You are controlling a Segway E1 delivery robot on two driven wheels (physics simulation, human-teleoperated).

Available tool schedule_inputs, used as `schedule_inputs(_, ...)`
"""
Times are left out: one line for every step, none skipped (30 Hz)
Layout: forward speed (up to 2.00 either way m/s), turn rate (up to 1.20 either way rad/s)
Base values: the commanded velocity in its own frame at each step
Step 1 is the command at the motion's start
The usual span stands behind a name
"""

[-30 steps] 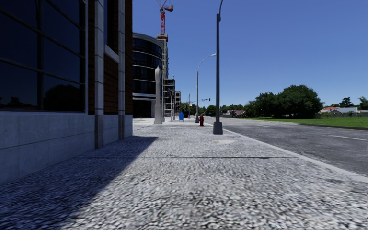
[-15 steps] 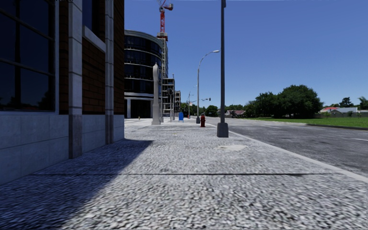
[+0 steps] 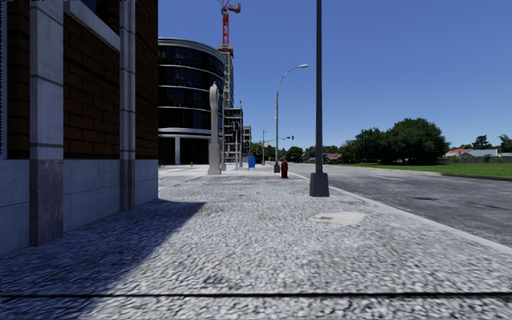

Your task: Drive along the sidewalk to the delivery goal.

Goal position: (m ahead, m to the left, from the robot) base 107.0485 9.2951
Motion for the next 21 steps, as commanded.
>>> schedule_inputs(1.91,0.00)
schedule_inputs(1.91,0.00)
schedule_inputs(1.91,0.00)
schedule_inputs(1.91,0.00)
schedule_inputs(1.91,0.00)
schedule_inputs(1.91,0.00)
schedule_inputs(1.91,0.00)
schedule_inputs(1.91,0.00)
schedule_inputs(1.91,0.00)
schedule_inputs(1.91,0.00)
schedule_inputs(1.91,0.00)
schedule_inputs(1.91,0.00)
schedule_inputs(1.91,0.00)
schedule_inputs(1.91,0.00)
schedule_inputs(1.91,0.00)
schedule_inputs(1.91,0.00)
schedule_inputs(1.91,0.00)
schedule_inputs(1.91,0.00)
schedule_inputs(1.91,0.00)
schedule_inputs(1.91,0.00)
schedule_inputs(1.91,0.00)
